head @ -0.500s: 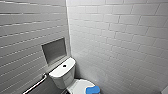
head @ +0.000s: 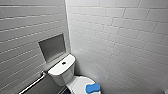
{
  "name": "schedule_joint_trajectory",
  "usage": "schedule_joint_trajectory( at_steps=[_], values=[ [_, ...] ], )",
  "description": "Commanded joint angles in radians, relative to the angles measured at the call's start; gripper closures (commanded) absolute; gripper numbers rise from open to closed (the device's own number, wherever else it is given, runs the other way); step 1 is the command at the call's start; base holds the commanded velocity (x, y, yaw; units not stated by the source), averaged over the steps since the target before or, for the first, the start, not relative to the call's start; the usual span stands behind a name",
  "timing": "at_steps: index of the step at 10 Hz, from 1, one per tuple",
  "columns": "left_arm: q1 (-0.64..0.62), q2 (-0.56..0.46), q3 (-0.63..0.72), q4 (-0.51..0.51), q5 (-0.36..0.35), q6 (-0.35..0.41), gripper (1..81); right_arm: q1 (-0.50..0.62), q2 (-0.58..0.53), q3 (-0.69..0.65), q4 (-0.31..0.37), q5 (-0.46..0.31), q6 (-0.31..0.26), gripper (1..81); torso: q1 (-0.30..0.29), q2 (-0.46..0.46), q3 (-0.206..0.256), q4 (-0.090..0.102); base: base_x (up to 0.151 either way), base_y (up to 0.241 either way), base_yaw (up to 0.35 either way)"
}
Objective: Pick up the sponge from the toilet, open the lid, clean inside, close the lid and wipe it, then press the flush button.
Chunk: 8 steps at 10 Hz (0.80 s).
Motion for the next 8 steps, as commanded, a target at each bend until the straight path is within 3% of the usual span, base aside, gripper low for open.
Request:
schedule_joint_trajectory(
  at_steps=[1, 4, 7, 8],
  values=[
    [0.006, 0.002, 0.007, 0.006, 0.068, 0.001, 1.0, 0.149, -0.088, -0.004, 0.11, -0.07, 0.0, 1.0, 0.064, -0.099, 0.001, 0.0, 0.0, 0.0, 0.0],
    [0.01, 0.004, 0.007, -0.001, 0.071, -0.003, 1.0, 0.243, -0.102, -0.048, 0.173, -0.075, 0.0, 1.0, 0.119, -0.186, -0.038, 0.0, 0.0, 0.0, 0.0],
    [0.024, 0.016, 0.007, -0.004, 0.069, -0.003, 1.0, 0.318, -0.096, -0.058, 0.204, -0.075, 0.0, 1.0, 0.189, -0.296, -0.041, 0.0, 0.0, 0.0, 0.0],
    [0.033, 0.024, -0.002, -0.004, 0.066, -0.003, 1.0, 0.343, -0.096, -0.052, 0.216, -0.075, 0.0, 1.0, 0.212, -0.333, -0.083, 0.0, 0.0, 0.0, 0.0]
  ],
)
